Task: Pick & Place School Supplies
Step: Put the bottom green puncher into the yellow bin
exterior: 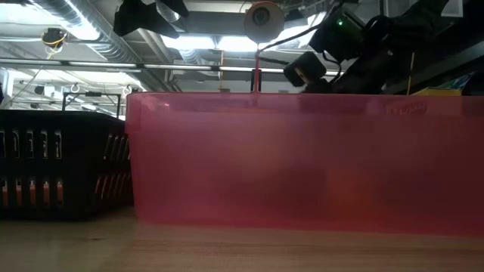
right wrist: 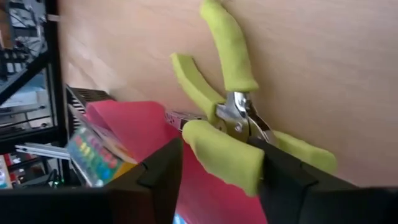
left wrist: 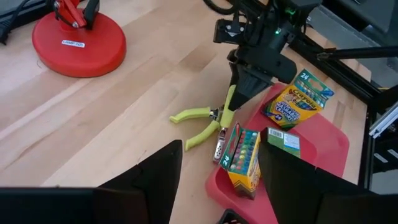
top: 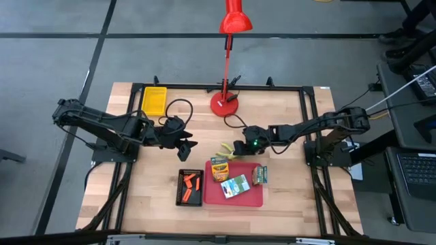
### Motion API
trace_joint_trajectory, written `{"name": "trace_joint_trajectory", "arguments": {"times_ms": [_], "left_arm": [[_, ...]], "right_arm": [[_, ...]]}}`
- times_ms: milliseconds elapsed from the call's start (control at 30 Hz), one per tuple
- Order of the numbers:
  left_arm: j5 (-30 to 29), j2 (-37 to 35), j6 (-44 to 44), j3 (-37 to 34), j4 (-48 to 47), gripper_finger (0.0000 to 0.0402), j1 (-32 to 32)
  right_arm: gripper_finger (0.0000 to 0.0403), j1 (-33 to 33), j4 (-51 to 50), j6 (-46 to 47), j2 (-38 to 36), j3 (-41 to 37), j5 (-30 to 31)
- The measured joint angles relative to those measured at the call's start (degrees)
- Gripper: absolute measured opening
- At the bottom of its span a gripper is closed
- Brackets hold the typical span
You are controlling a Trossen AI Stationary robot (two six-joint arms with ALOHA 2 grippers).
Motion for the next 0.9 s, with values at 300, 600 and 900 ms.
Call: {"name": "trace_joint_trajectory", "arguments": {"times_ms": [300, 600, 900], "left_arm": [[0.0, 0.0, 0.0, 0.0, 0.0, 0.0205, 0.0], [0.0, 0.0, 0.0, 0.0, 0.0, 0.0203, 0.0], [-4.4, -0.6, -1.4, 0.0, -4.3, 0.0193, 0.0]], "right_arm": [[0.0049, 0.0, 7.4, -1.6, -0.3, 0.3, 0.5], [0.0048, -2.7, 8.7, -8.2, 0.1, 5.3, 2.9], [0.0048, -11.4, 4.6, -18.5, 0.6, 16.5, -0.3]]}}
